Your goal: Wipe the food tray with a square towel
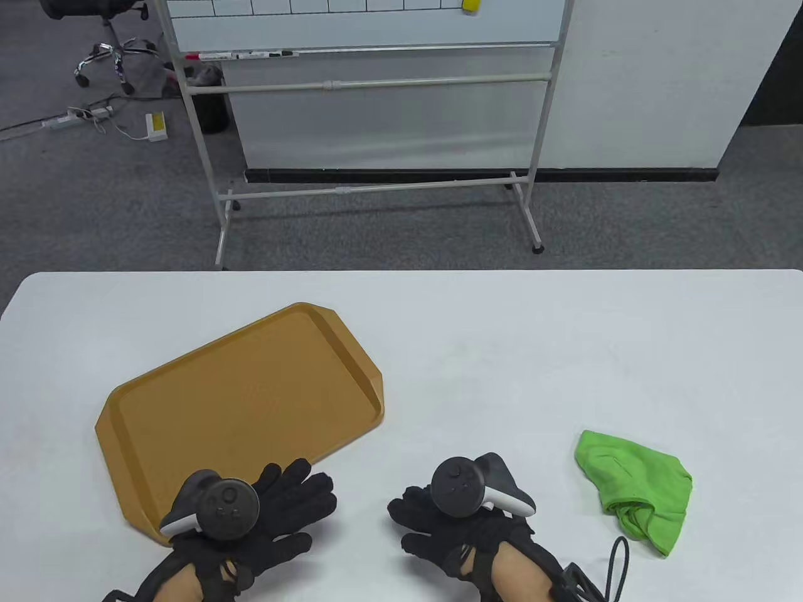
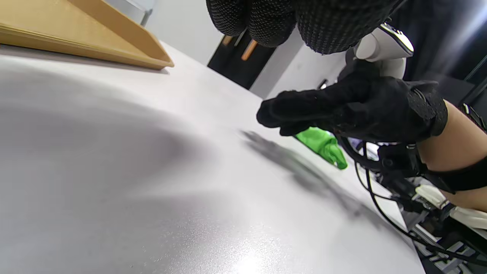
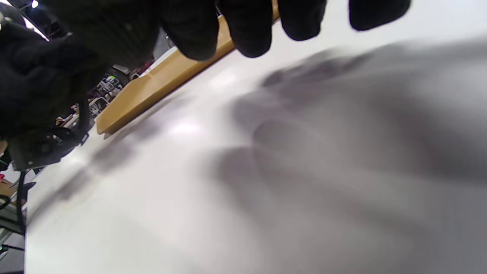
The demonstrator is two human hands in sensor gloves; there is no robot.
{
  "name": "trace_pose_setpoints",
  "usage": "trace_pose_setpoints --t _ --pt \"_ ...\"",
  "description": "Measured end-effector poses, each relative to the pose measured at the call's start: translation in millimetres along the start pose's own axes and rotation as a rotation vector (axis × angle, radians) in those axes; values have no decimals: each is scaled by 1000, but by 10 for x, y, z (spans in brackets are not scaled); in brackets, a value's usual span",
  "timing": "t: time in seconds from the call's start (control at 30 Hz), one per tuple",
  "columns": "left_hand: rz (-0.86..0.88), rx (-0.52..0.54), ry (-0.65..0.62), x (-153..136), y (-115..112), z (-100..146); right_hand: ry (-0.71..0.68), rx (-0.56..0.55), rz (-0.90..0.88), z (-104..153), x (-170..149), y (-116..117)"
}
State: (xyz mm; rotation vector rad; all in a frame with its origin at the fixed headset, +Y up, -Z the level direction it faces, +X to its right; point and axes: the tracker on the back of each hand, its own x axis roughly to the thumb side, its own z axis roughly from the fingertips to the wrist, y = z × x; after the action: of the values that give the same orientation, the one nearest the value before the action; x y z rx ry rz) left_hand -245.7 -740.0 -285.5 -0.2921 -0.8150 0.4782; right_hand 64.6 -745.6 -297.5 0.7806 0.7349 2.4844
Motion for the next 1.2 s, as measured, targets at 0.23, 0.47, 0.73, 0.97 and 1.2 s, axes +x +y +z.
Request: trace_pose_setpoints --t 0.23,0.47,0.73,0.97,1.2 --pt "-9 -20 3 0 -25 -21 0 -6 10 8 5 -6" --pt "-4 -4 3 11 -7 -22 7 31 9 -14 -30 33" --pt "-11 -11 4 11 -13 -20 6 18 5 -13 -34 30" --pt "-10 5 14 -10 11 4 5 30 3 -34 -23 49" --pt "-54 123 144 -101 133 80 13 31 -2 -25 -28 42"
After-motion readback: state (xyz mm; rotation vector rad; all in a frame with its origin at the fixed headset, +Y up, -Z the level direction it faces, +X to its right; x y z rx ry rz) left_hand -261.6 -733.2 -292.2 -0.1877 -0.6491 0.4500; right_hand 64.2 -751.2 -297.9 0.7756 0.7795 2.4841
